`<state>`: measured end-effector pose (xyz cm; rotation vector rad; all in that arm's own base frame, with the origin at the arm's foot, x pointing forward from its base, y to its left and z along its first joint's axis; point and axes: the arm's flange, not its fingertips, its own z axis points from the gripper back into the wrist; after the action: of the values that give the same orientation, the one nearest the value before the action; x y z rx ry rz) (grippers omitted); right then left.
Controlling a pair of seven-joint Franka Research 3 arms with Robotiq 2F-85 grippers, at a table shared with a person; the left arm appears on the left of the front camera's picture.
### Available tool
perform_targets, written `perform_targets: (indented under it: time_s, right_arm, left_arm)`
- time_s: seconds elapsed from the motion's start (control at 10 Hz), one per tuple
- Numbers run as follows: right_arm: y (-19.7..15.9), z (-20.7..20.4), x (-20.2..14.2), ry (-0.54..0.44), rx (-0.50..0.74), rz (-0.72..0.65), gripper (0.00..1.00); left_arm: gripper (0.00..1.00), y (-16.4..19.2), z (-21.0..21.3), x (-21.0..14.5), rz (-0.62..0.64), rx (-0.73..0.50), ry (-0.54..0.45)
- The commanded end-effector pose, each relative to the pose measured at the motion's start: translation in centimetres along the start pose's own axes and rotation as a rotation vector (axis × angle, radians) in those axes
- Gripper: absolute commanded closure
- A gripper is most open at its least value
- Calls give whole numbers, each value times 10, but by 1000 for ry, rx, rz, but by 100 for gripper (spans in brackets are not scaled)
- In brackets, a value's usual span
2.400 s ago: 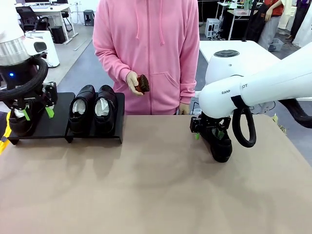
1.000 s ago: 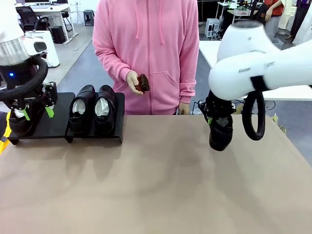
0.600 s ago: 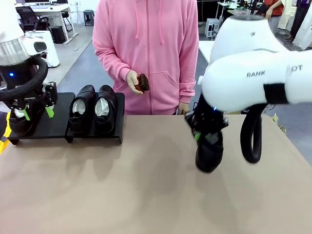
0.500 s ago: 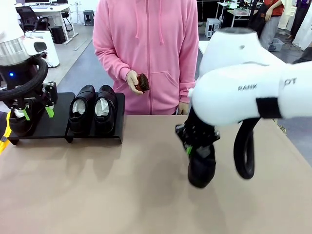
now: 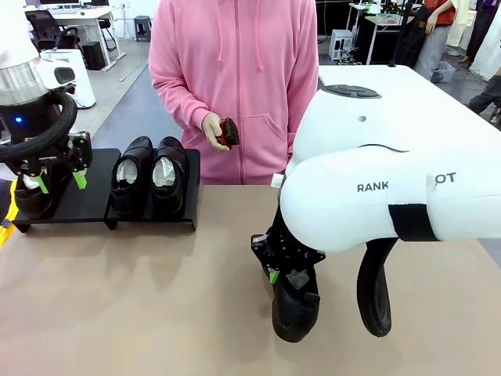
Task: Organize the shoes by placing them on the stand.
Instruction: Pick up one Shoe and place it in the middle of the table.
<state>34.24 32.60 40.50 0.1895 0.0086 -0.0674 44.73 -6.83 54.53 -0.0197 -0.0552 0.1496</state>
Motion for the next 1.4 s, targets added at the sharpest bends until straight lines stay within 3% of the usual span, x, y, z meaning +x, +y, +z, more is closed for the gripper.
perform_targets:
  time_s: [0.0,0.1,0.6,1.0,1.1,1.3]
  right_arm:
    - [-3,-7,1,22,49,26,97]
    - [-3,-13,0,47,49,23,86]
    - [1,-20,1,124,82,6,0]
    - [-9,7,6,134,116,-4,0]
    - [-1,-15,5,110,81,-22,0]
    - [-1,-15,5,110,81,-22,0]
  left_arm:
    - [39,1,1,-1,2,-6,-8]
    - [39,1,1,-1,2,-6,-8]
    - [39,1,1,-1,2,-6,-8]
    - [39,1,1,-1,2,-6,-8]
    - [39,1,1,-1,2,-6,-8]
    - [39,1,1,-1,2,-6,-8]
